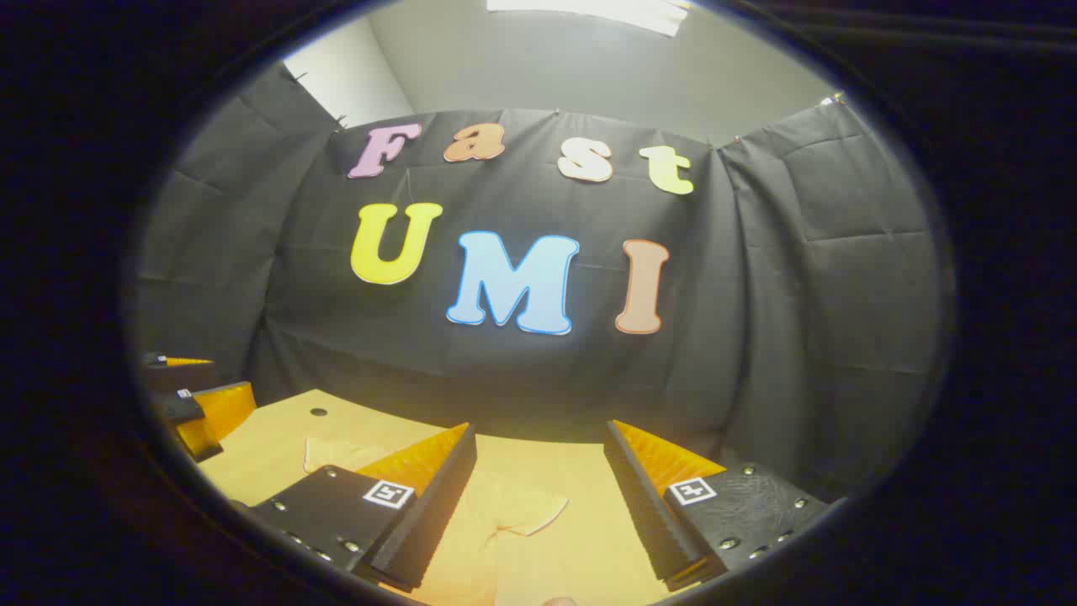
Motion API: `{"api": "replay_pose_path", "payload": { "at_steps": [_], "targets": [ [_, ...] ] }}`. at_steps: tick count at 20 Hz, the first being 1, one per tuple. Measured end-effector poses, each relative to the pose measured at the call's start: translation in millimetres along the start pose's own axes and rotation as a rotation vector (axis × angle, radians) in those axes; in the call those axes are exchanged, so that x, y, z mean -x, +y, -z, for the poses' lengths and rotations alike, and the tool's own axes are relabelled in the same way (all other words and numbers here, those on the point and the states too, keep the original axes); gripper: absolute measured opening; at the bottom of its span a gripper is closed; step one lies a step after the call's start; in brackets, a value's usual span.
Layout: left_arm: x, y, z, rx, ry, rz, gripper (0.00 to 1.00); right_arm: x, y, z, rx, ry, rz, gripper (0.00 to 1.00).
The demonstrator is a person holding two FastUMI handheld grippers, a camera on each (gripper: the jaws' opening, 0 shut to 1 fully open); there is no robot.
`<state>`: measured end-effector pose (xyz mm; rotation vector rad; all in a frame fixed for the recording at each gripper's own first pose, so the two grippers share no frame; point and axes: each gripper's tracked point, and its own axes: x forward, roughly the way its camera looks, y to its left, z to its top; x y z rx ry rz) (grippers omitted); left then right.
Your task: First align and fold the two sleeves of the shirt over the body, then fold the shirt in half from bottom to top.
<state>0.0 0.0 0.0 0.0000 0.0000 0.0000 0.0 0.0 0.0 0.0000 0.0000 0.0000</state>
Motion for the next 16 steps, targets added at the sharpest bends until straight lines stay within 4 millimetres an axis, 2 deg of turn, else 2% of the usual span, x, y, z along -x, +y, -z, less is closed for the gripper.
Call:
{"api": "replay_pose_path", "payload": {
  "at_steps": [6, 8, 12, 16],
  "targets": [
    [-8.1, 6.6, 1.6, 0.031, 0.006, -0.067, 0.96, -41.8, 4.2, 11.1, 0.06, -0.009, -0.07, 0.93],
    [-12.4, 4.2, 0.3, 0.028, 0.006, -0.064, 0.96, -53.9, -1.3, 13.0, 0.062, -0.009, -0.062, 0.95],
    [-28.8, -3.8, -4.1, -0.012, 0.002, -0.014, 0.94, -67.3, -12.5, 20.0, 0.057, 0.022, -0.011, 0.94],
    [-45.2, -8.8, -3.6, -0.02, 0.015, 0.022, 0.95, -76.8, -12.2, 26.3, 0.026, 0.05, 0.008, 0.94]
  ]
}}
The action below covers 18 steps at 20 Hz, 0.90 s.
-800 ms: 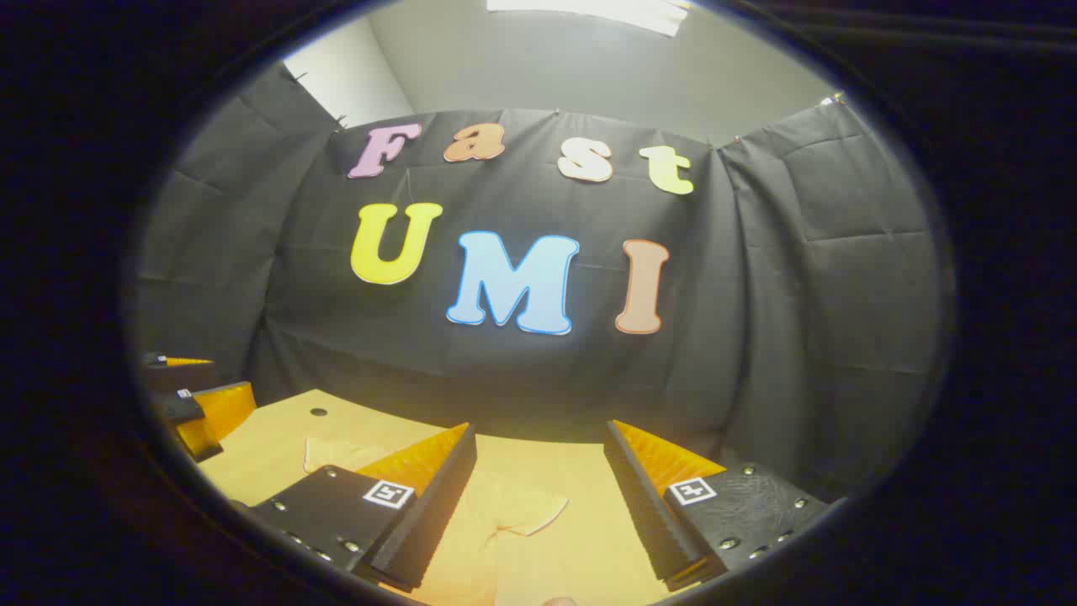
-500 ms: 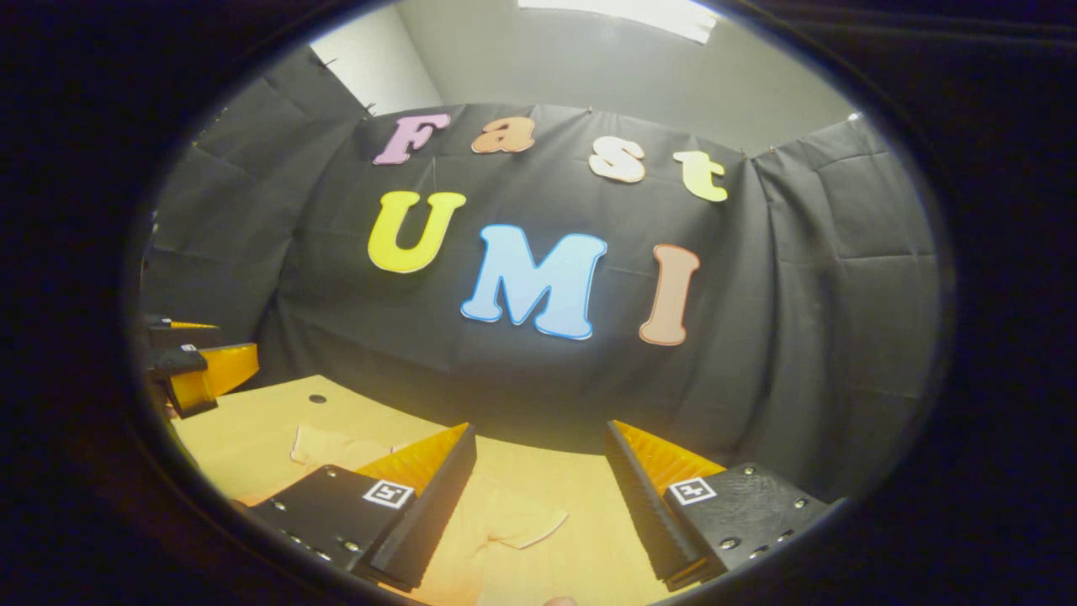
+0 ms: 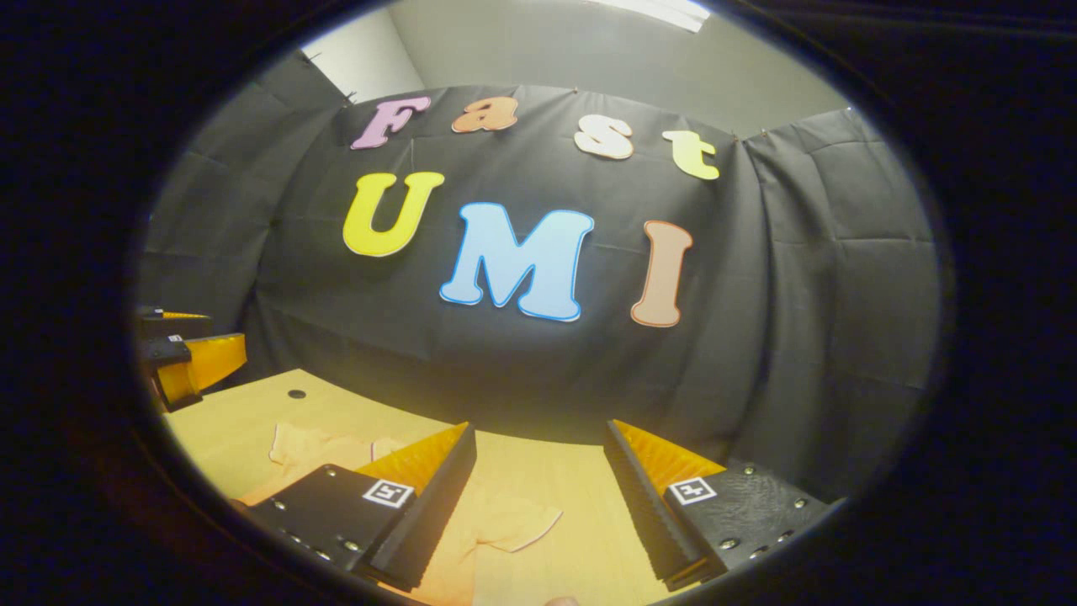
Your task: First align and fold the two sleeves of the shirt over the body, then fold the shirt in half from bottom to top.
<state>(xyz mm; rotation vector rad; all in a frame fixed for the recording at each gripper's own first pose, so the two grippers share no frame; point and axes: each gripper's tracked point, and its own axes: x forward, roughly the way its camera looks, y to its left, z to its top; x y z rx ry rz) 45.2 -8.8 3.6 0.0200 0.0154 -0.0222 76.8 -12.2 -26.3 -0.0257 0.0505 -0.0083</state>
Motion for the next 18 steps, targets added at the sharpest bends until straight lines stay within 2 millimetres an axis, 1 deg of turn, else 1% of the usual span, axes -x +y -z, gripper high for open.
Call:
{"api": "replay_pose_path", "payload": {
  "at_steps": [3, 5, 7, 8, 9, 11, 15, 18],
  "targets": [
    [-12.4, -0.7, 3.9, -0.002, 0.018, 0.023, 0.94, -7.6, 1.0, 12.1, -0.014, 0.033, 0.023, 0.93],
    [-16.2, 0.8, 2.9, 0.001, 0.014, 0.033, 0.95, -12.6, 5.0, 18.2, -0.023, 0.051, 0.019, 0.95],
    [-21.3, 2.2, 7.4, 0.006, 0.024, 0.037, 0.95, -20.3, 3.1, 28.2, -0.019, 0.082, 0.025, 0.94],
    [-23.4, 2.4, 10.0, 0.006, 0.032, 0.036, 0.94, -24.0, 2.7, 34.6, -0.022, 0.102, 0.026, 0.94],
    [-25.3, 3.0, 11.2, 0.008, 0.035, 0.036, 0.96, -27.0, 2.5, 41.9, -0.027, 0.122, 0.026, 0.95],
    [-27.3, 5.0, 13.6, 0.013, 0.038, 0.031, 0.96, -37.2, 2.1, 60.1, -0.041, 0.174, 0.017, 0.94],
    [-25.1, 12.1, 22.6, 0.024, 0.064, 0.01, 0.95, -59.5, -2.9, 91.0, -0.091, 0.258, 0.022, 0.95],
    [-21.4, 18.4, 24.4, 0.029, 0.07, -0.006, 0.95, -76.0, -8.2, 115.0, -0.114, 0.329, 0.042, 0.95]
  ]
}}
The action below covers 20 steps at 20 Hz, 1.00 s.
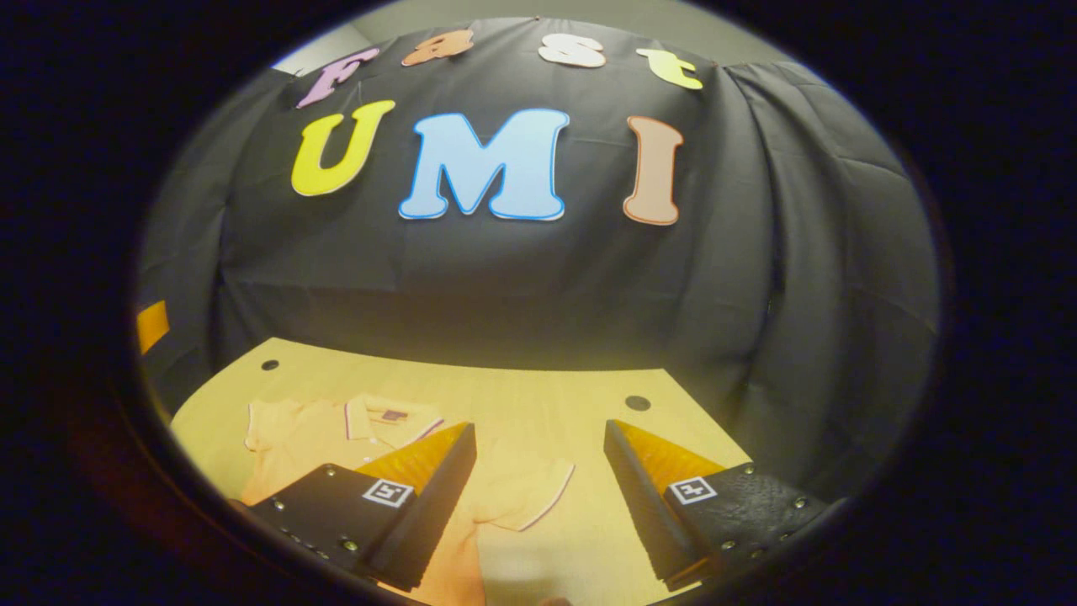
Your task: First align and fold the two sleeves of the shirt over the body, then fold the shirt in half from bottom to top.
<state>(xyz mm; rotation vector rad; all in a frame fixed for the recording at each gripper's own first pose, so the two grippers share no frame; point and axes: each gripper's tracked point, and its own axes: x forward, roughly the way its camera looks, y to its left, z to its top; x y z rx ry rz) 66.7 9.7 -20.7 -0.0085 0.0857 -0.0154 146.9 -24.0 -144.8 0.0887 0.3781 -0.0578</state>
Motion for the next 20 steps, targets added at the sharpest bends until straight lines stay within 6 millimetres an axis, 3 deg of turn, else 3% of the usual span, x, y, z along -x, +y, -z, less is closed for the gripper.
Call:
{"api": "replay_pose_path", "payload": {
  "at_steps": [5, 12, 15, 20],
  "targets": [
    [5.1, 2.9, 8.0, -0.007, 0.02, -0.016, 0.95, -38.8, -1.6, 29.2, -0.006, 0.111, 0.013, 0.95],
    [19.8, 6.4, 12.8, -0.023, 0.035, -0.041, 0.95, -87.3, 0.1, 85.6, 0.008, 0.282, 0.009, 0.95],
    [25.9, 7.8, 14.2, -0.016, 0.043, -0.055, 0.95, -101.5, 1.8, 108.0, 0.004, 0.344, 0.0, 0.95],
    [40.5, 15.0, 17.4, -0.017, 0.046, -0.089, 0.96, -119.4, 5.1, 126.5, -0.025, 0.397, -0.01, 0.95]
  ]
}}
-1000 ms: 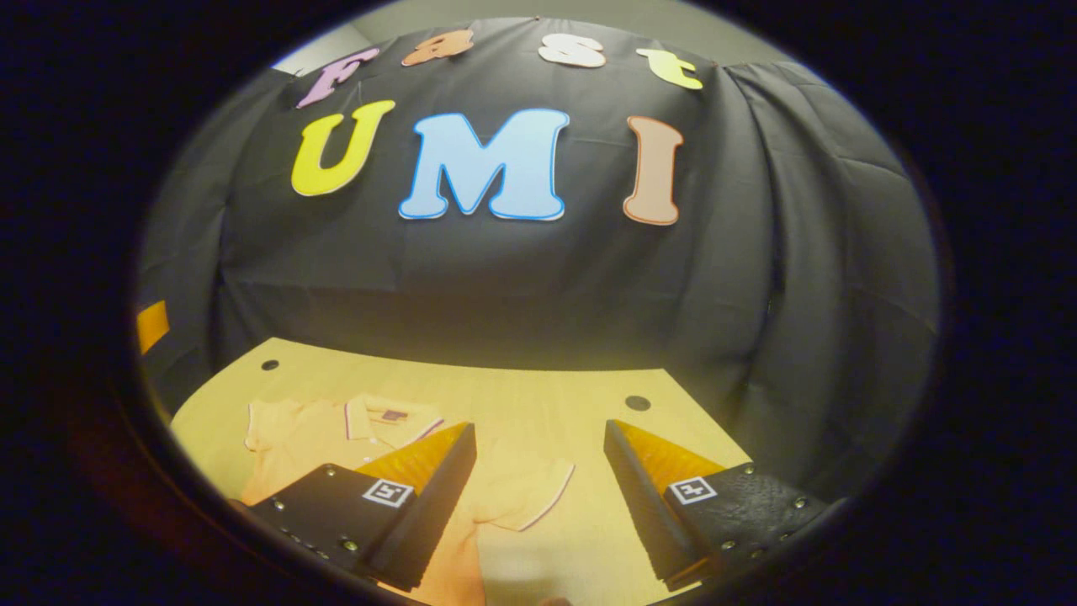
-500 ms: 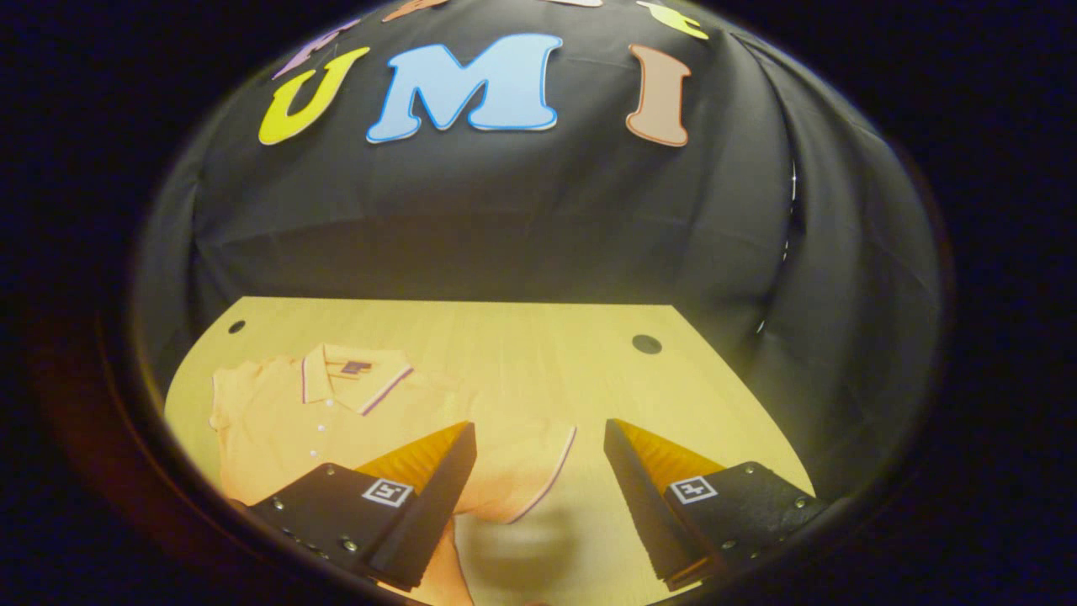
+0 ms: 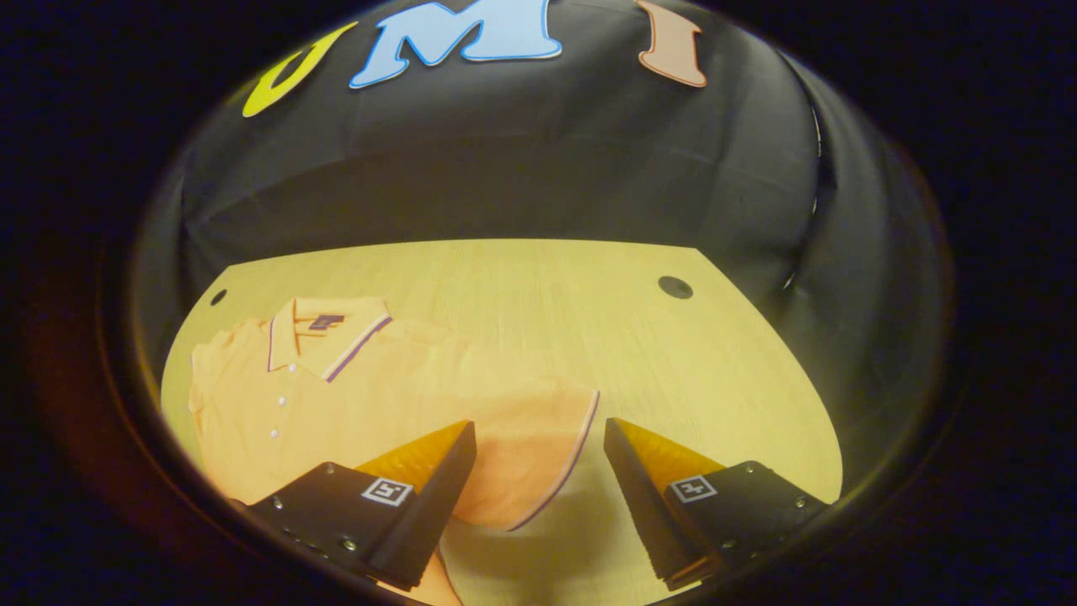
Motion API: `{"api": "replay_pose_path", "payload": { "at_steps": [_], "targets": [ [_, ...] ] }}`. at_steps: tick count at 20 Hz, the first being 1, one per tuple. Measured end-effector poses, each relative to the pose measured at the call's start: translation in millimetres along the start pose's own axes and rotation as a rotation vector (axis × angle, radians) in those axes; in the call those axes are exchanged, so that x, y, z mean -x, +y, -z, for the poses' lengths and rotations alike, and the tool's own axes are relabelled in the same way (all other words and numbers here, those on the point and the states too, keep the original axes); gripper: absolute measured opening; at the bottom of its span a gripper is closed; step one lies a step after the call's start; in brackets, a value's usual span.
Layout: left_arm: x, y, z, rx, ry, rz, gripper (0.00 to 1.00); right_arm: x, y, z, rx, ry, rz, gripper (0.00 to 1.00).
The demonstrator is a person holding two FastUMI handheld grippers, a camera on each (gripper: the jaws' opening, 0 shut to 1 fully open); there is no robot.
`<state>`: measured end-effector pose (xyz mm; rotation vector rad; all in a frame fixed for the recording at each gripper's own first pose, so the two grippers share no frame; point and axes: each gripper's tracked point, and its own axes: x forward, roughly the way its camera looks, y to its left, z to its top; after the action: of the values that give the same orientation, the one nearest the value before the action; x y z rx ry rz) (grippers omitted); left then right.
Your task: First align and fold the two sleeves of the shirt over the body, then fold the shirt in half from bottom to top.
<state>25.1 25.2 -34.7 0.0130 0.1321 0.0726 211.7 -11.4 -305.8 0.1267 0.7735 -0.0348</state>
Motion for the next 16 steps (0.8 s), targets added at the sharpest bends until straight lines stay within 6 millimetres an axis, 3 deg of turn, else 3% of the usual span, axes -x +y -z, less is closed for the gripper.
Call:
{"api": "replay_pose_path", "payload": {
  "at_steps": [8, 12, 13, 14, 15, 16],
  "targets": [
    [6.4, 13.2, 9.3, 0.008, 0.021, -0.025, 0.95, -25.8, -0.3, 22.1, -0.039, 0.091, -0.014, 0.95],
    [3.4, 12.6, 9.7, 0.004, 0.023, -0.016, 0.94, -28.0, 6.3, 26.0, -0.054, 0.1, -0.043, 0.81],
    [3.0, 11.1, 9.5, 0.002, 0.023, -0.012, 0.94, -28.0, 6.0, 26.2, -0.054, 0.1, -0.049, 0.82],
    [2.0, 9.6, 10.0, 0.0, 0.024, -0.007, 0.94, -27.5, 3.7, 25.6, -0.058, 0.098, -0.048, 0.76],
    [1.9, 8.6, 8.8, -0.001, 0.023, -0.004, 0.94, -26.5, 2.6, 26.0, -0.058, 0.099, -0.05, 0.61],
    [2.7, 8.3, 8.6, -0.002, 0.021, -0.001, 0.94, -25.7, 1.3, 25.1, -0.057, 0.097, -0.051, 0.61]
  ]
}}
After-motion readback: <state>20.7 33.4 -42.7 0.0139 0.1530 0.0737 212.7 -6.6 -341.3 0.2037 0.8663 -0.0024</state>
